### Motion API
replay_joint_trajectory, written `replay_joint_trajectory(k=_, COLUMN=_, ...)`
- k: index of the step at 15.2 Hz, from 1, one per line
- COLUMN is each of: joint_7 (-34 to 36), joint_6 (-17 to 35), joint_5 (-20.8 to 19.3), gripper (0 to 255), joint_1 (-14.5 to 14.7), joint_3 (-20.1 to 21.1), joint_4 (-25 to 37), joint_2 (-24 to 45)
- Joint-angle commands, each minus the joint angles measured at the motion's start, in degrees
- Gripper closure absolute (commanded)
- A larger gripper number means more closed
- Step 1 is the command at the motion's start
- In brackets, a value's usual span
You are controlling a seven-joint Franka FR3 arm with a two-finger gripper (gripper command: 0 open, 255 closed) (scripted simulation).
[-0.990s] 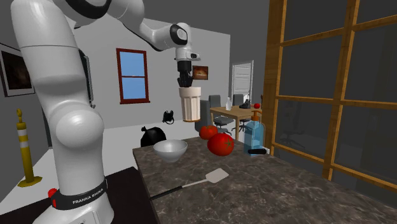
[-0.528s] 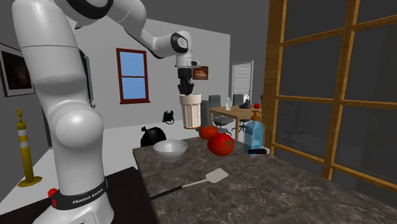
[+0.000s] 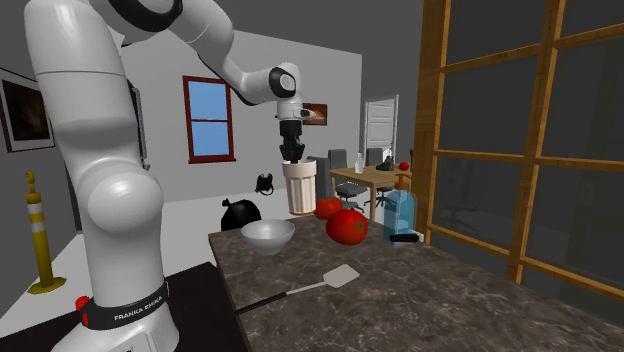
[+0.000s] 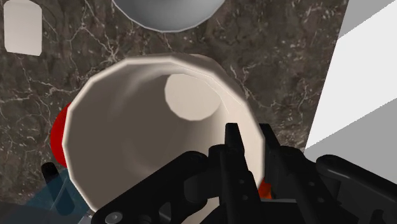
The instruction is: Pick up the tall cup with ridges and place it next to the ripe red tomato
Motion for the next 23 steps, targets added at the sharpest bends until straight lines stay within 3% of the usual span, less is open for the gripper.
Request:
replay_joint_trajectory(k=1, joint_7=0.10, joint_6=1.58, joint_5=-0.08, gripper=255, joint_1=-0.01, joint_3=0.01, joint_4=-1.31, joint_2=0.20)
replay_joint_trajectory(k=13, joint_7=1.32, joint_6=10.92, joint_5=-1.16, gripper=255, joint_1=-0.01, joint_3=0.21, joint_4=-7.35, joint_2=3.64)
replay_joint_trajectory(k=21, joint_7=1.32, joint_6=10.92, joint_5=-1.16, gripper=255, joint_1=-0.01, joint_3=0.21, joint_4=-7.35, joint_2=3.64)
replay_joint_trajectory(k=22, joint_7=1.32, joint_6=10.92, joint_5=-1.16, gripper=0, joint_1=-0.01, joint_3=0.21, joint_4=-7.34, joint_2=3.64)
replay_joint_trajectory(k=23, joint_7=1.31, joint_6=10.92, joint_5=-1.16, gripper=0, joint_1=-0.01, joint_3=0.21, joint_4=-7.35, joint_2=3.63)
